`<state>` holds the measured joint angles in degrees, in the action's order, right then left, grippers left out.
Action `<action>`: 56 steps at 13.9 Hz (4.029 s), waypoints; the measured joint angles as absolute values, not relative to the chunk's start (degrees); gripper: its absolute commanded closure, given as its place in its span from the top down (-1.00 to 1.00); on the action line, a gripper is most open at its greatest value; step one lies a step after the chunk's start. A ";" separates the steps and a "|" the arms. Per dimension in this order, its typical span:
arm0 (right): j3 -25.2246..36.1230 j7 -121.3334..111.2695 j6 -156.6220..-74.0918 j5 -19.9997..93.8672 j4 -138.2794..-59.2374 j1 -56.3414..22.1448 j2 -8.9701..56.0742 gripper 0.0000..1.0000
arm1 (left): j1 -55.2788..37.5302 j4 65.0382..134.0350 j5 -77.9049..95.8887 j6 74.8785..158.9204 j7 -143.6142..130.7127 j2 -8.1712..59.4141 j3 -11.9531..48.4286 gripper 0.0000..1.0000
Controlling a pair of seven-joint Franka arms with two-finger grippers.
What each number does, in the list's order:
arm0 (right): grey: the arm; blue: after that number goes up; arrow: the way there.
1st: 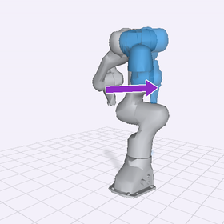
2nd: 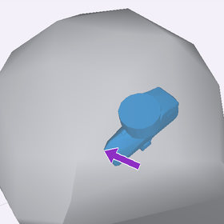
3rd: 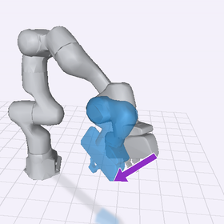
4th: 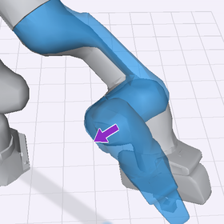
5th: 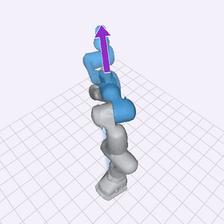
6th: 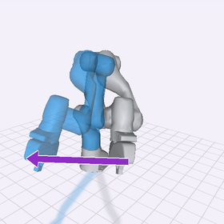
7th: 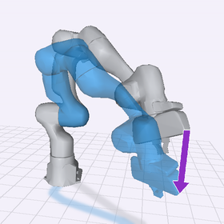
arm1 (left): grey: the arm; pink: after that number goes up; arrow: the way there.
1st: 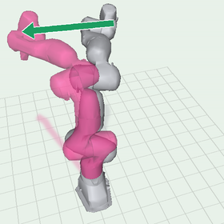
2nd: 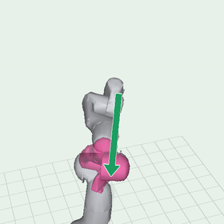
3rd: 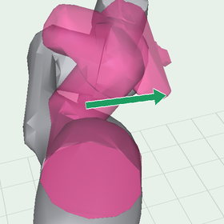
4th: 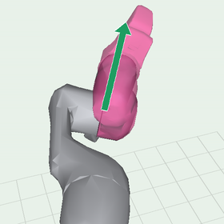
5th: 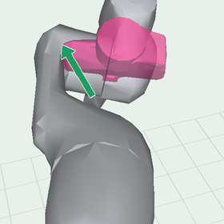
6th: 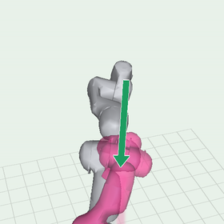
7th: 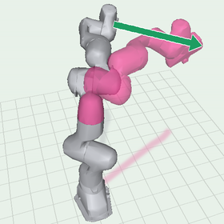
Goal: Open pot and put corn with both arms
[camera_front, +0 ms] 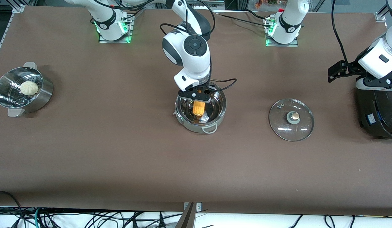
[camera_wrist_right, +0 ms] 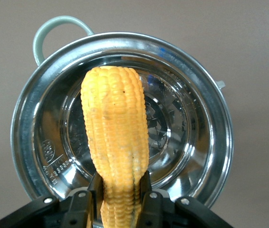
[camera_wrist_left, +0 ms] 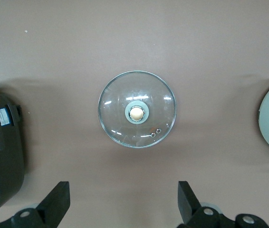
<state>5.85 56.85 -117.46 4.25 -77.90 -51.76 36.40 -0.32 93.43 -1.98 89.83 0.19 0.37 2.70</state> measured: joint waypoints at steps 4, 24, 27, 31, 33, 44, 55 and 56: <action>5.87 57.84 -117.27 4.25 -77.38 -51.76 36.37 1.00 | -0.32 93.43 -1.98 89.79 0.19 0.37 2.70 1.00; 12.43 20.81 -92.16 4.20 -75.08 -30.20 24.41 1.00 | -0.29 93.51 -1.98 89.63 0.20 0.77 2.70 1.00; 9.17 13.50 -92.00 3.71 -82.32 -21.82 17.49 1.00 | -0.27 93.51 -1.98 89.63 0.20 0.77 2.65 1.00; 4.15 2.54 -91.85 1.96 -90.89 -10.19 7.01 1.00 | -0.25 93.51 -1.98 89.63 0.20 0.77 2.49 1.00; -0.20 -0.62 -91.85 0.23 -94.36 -4.46 2.33 1.00 | -0.08 93.51 -1.98 89.63 0.23 0.77 2.46 1.00; -4.53 -6.81 -92.98 -0.54 -96.82 1.99 -0.50 1.00 | 0.13 93.51 -1.98 89.63 0.31 0.80 2.40 1.00; -4.45 -6.80 -93.01 -0.55 -96.42 2.64 -0.20 1.00 | 0.13 93.51 -1.98 89.63 0.31 0.80 2.40 1.00; -4.45 -6.80 -93.04 -0.55 -95.97 2.65 0.16 1.00 | 0.13 93.51 -1.98 89.63 0.31 0.80 2.40 1.00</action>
<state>-4.45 -6.80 -93.04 -0.55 -95.97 2.65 0.16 0.13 93.51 -1.98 89.63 0.31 0.80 2.40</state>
